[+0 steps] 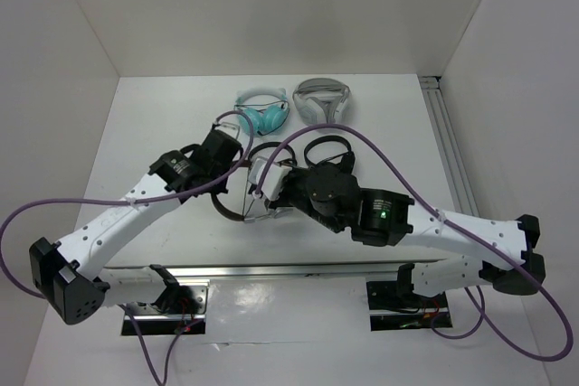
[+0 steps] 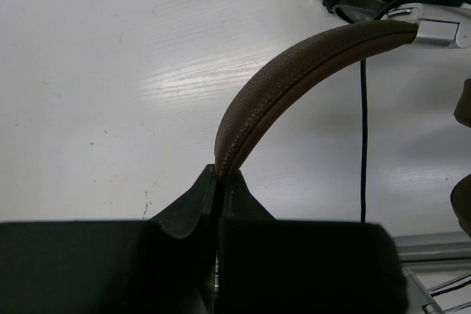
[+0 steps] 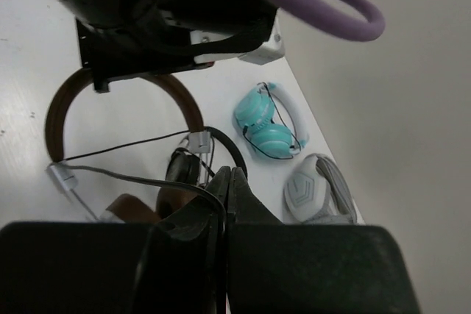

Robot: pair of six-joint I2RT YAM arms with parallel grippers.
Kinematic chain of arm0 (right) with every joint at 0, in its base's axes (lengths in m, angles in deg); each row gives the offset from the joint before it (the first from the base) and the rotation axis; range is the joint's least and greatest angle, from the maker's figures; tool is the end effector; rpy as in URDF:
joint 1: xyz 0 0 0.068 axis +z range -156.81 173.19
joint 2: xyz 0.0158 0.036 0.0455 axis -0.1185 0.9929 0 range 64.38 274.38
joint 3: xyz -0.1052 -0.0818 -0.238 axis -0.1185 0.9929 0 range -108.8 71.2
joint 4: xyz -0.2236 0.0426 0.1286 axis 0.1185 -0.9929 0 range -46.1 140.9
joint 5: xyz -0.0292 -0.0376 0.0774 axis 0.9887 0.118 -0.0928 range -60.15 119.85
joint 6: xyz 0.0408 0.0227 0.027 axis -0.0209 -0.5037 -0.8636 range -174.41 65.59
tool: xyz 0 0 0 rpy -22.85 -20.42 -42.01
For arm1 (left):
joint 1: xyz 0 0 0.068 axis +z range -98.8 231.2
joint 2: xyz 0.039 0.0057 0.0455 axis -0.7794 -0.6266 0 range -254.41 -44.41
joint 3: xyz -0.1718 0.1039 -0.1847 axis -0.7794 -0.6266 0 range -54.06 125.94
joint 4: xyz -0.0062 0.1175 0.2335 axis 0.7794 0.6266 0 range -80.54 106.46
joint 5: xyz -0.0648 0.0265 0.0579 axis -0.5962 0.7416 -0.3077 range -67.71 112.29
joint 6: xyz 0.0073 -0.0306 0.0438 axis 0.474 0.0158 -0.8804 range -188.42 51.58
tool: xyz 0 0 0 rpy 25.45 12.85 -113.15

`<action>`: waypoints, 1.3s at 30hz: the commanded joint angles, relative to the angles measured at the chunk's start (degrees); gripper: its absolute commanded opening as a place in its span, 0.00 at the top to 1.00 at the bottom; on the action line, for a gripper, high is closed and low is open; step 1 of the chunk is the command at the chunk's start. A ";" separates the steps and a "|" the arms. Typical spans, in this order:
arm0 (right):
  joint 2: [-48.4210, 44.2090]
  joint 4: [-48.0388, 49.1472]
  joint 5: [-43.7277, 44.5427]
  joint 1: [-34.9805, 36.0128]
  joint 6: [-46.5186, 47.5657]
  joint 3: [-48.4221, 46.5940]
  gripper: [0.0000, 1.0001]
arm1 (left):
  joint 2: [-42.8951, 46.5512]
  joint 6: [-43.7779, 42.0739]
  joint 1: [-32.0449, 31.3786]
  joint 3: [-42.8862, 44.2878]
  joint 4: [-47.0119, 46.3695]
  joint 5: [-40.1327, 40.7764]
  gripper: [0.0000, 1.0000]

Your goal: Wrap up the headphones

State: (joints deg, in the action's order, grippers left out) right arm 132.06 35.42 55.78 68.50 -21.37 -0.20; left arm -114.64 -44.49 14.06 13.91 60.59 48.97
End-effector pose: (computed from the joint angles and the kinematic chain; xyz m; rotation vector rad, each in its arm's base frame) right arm 0.0820 0.2515 0.4118 -1.2110 1.2732 0.1355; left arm 0.2018 -0.1327 0.3274 0.0880 2.3708 0.0855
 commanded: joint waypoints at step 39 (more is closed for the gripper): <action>3.25 21.90 -18.90 -25.47 -2.71 10.75 0.99 | 16.89 -7.49 -16.03 11.83 3.97 -17.54 1.00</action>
State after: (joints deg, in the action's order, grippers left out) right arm 134.81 53.89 40.52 43.80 -21.42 13.07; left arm -99.10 -51.60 -1.53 21.75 65.84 33.84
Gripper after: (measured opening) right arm 0.012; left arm 0.111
